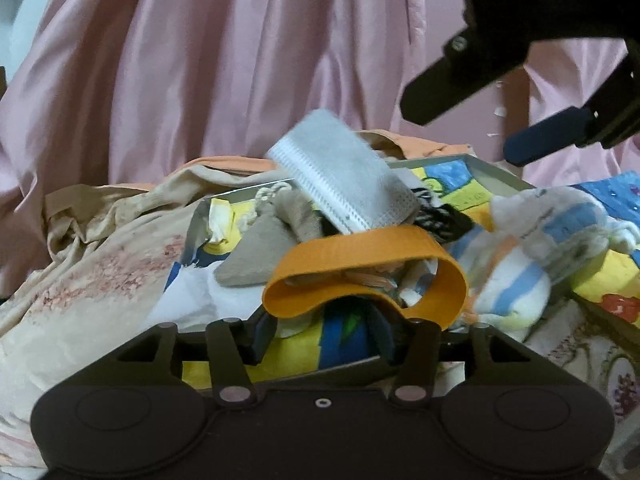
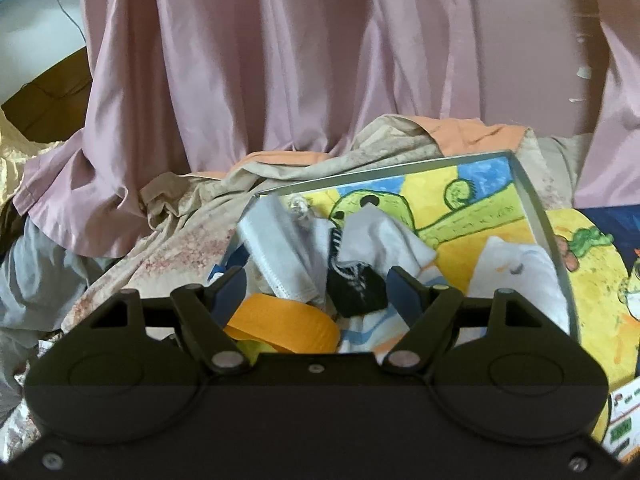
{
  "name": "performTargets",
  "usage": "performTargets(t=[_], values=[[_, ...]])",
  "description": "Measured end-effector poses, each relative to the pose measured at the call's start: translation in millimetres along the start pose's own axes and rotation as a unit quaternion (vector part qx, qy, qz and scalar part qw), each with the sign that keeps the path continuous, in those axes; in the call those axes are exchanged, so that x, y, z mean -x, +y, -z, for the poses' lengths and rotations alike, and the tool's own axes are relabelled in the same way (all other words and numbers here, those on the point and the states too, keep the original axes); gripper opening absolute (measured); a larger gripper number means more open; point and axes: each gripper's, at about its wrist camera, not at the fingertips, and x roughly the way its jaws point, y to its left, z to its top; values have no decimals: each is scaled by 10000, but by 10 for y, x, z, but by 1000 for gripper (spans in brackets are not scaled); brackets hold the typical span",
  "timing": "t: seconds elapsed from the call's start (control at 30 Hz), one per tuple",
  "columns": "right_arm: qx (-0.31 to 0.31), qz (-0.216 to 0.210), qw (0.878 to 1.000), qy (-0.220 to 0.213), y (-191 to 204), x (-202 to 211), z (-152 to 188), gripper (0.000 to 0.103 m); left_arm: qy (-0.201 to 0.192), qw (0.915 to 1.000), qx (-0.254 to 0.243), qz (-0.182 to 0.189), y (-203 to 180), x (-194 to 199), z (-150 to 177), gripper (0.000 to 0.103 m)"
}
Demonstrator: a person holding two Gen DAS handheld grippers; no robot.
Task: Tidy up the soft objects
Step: 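Lower the band and mask into the tray and open both grippers, then withdraw both grippers from the tray back toward the pile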
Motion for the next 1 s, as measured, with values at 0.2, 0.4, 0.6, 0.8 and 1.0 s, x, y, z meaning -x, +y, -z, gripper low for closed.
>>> performTargets(t=[0.2,0.4,0.6,0.8,1.0], values=[[-240,-33,9997,-54,-129,179,56,75,172,9997,-179,-61,-7,103,-48,67],[-321,-119,9994,-98,-199,415,94,87,417,9980,439,192,142,172,-87,72],[-393,-188,9989,-160,-328,714,142,93,709,9928,793,559,181,224,-105,76],[-459,-267,9982,-284,-432,1029,211,98,697,9917,875,634,124,374,-139,79],[-624,-357,9962,-483,-537,1345,323,102,517,9916,1047,557,152,677,-249,86]])
